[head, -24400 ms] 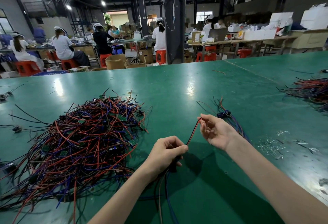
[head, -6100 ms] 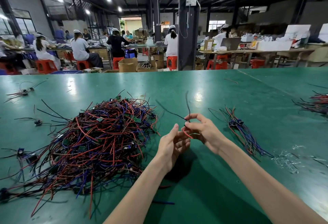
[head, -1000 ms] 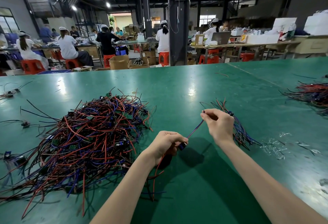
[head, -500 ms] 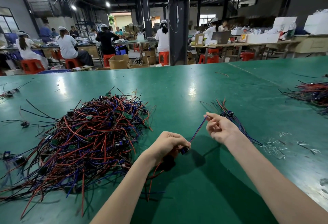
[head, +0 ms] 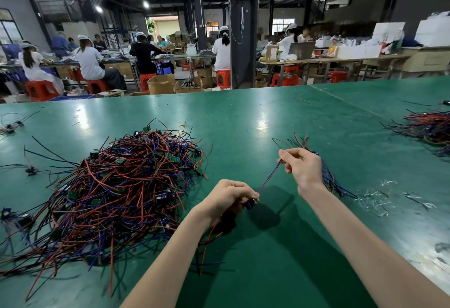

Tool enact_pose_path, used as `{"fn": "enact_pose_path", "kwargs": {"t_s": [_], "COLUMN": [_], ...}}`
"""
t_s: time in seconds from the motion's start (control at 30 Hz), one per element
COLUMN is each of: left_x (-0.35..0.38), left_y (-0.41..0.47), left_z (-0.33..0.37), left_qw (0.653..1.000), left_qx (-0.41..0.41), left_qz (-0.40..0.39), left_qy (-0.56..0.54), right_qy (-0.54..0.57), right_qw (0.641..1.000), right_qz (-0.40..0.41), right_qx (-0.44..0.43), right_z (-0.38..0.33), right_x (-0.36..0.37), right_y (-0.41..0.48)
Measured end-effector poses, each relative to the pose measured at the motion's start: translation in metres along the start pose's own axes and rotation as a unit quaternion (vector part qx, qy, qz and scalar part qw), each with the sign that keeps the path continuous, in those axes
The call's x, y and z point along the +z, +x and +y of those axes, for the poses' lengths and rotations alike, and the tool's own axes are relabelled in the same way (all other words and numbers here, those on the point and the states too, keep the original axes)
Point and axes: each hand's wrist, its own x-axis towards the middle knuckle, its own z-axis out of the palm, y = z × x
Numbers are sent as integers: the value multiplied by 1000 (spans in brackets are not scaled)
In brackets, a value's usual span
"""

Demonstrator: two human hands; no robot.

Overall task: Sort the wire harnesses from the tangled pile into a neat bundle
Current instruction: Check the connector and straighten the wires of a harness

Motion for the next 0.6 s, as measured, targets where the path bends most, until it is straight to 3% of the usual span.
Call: {"fn": "enact_pose_path", "kwargs": {"t_s": [0.07,0.13,0.27,0.4,0.6], "left_x": [-1,-2,0,0,-1], "left_y": [0,0,-1,-1,0], "left_z": [0,0,0,0,-2], "left_qw": [1000,1000,1000,1000,1000], "left_qx": [-5,-9,-4,-1,-3], "left_qz": [-2,-5,-15,-12,-6], "left_qy": [-13,-22,-8,-5,-8], "right_qy": [-118,-211,-281,-275,-229], "right_qw": [987,951,888,888,940], "right_qz": [7,19,19,37,44], "right_qx": [-108,-228,-363,-367,-250], "right_z": [3,5,10,11,8], "right_x": [-1,-2,-3,-2,0], "right_y": [-1,-3,-10,-10,-9]}}
